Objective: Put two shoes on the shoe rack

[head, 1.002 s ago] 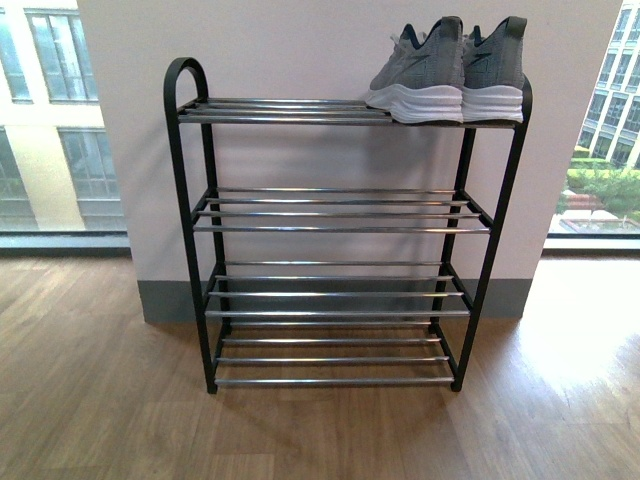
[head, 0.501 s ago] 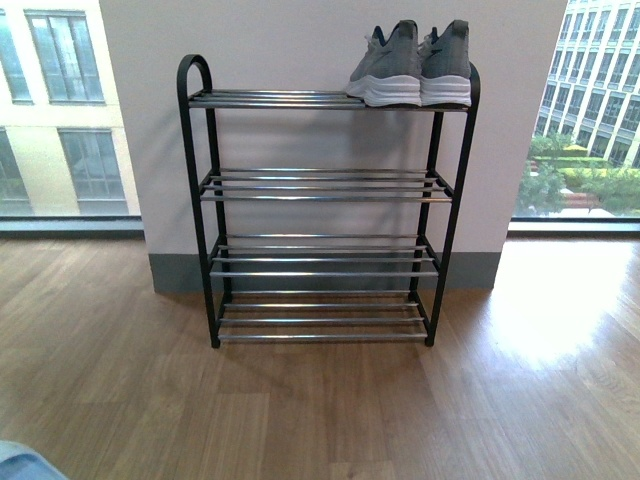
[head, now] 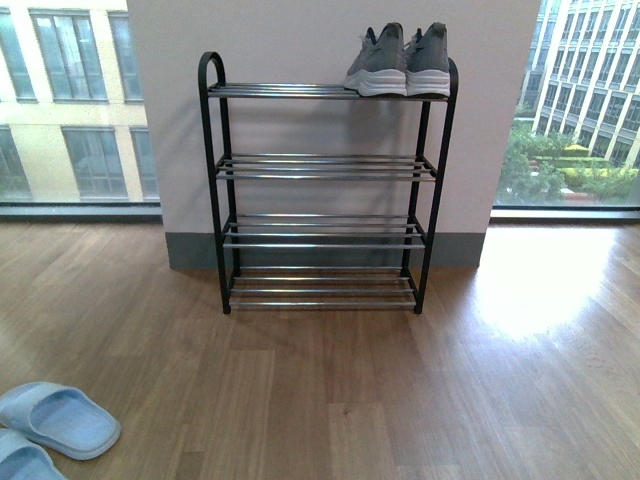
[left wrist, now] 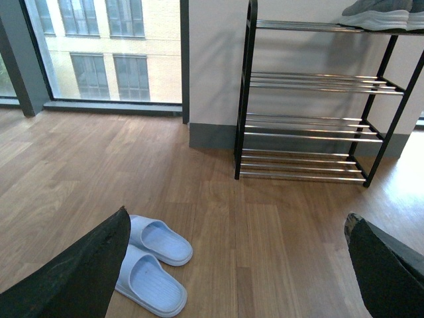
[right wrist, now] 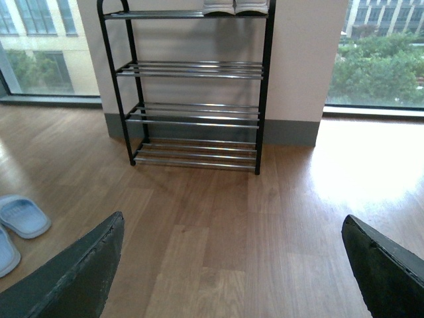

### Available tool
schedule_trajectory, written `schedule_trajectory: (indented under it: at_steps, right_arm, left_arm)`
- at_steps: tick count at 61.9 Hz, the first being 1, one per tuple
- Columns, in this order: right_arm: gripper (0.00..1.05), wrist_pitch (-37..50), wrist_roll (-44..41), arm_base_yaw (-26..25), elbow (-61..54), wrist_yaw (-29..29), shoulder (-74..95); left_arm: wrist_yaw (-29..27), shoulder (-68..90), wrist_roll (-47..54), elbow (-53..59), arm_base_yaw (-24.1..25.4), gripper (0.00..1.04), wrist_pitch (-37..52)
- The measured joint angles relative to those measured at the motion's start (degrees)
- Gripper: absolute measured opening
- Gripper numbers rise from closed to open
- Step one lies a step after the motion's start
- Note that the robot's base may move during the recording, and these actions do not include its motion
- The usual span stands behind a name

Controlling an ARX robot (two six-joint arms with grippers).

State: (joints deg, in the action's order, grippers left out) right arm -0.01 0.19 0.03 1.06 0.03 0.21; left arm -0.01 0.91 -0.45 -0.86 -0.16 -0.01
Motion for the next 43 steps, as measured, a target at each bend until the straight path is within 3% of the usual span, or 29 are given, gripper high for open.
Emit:
schedule_trajectory:
  at_steps: [43]
  right_arm:
    - [0.95, -0.02, 0.0, 0.0, 0.0, 0.11, 0.02]
  left_arm:
    - [0.02, 0.0, 0.0, 0.0, 0.0, 0.95, -0.02]
